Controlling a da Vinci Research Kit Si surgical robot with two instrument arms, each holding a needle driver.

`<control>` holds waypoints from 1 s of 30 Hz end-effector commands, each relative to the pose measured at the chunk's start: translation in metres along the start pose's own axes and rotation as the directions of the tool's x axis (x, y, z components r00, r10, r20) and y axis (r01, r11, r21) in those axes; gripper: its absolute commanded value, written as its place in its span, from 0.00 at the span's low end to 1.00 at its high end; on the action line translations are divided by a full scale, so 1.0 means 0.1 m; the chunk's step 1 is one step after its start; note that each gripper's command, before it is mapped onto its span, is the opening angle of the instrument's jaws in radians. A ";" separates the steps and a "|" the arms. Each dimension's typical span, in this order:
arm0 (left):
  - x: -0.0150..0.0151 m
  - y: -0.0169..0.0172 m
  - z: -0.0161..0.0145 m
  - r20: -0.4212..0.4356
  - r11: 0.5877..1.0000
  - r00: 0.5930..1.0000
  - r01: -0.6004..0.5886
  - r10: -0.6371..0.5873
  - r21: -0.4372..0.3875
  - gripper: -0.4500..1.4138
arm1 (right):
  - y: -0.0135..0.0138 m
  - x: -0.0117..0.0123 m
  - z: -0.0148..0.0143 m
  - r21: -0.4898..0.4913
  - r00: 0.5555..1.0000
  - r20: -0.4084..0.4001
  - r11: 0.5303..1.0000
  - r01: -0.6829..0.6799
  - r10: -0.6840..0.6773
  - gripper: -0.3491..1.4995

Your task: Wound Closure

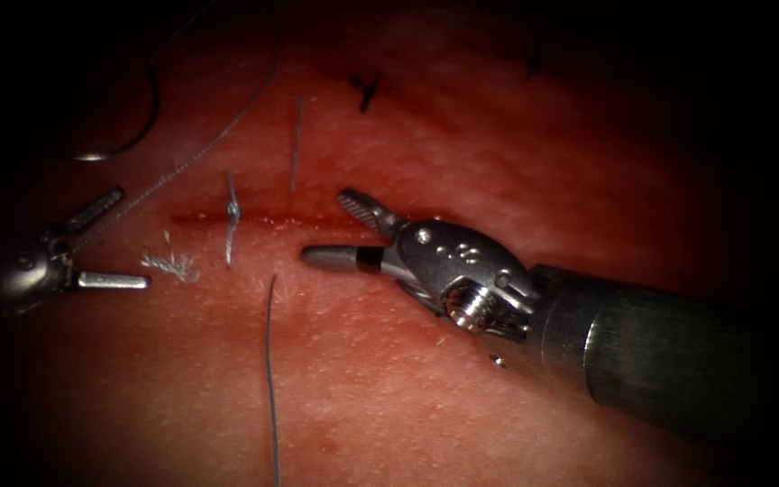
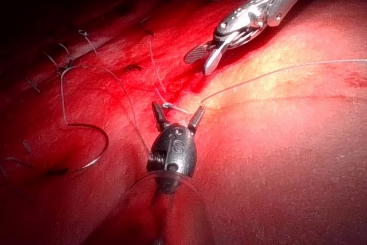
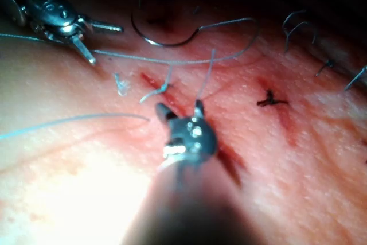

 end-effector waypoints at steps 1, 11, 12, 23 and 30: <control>0.000 0.003 0.008 -0.001 1.000 1.000 -0.007 0.007 -0.004 0.49 | 0.012 0.011 0.025 -0.014 1.000 -0.008 1.000 -0.027 0.027 0.84; 0.002 0.018 0.005 -0.004 1.000 1.000 -0.010 0.010 -0.028 0.46 | 0.028 0.030 0.072 -0.010 0.996 -0.035 0.996 -0.088 0.088 0.73; 0.002 0.019 0.005 -0.002 0.999 1.000 -0.011 0.011 -0.031 0.45 | 0.029 0.030 0.074 -0.012 0.995 -0.036 0.996 -0.089 0.088 0.67; 0.006 0.029 0.003 -0.001 0.996 0.998 -0.066 0.066 -0.055 0.40 | 0.022 0.043 0.075 -0.044 0.996 -0.086 0.999 -0.015 0.011 0.00; 0.019 0.054 0.013 -0.048 0.977 0.985 -0.172 0.168 -0.122 0.39 | 0.016 0.060 0.069 -0.043 0.993 -0.113 0.999 -0.030 0.025 0.00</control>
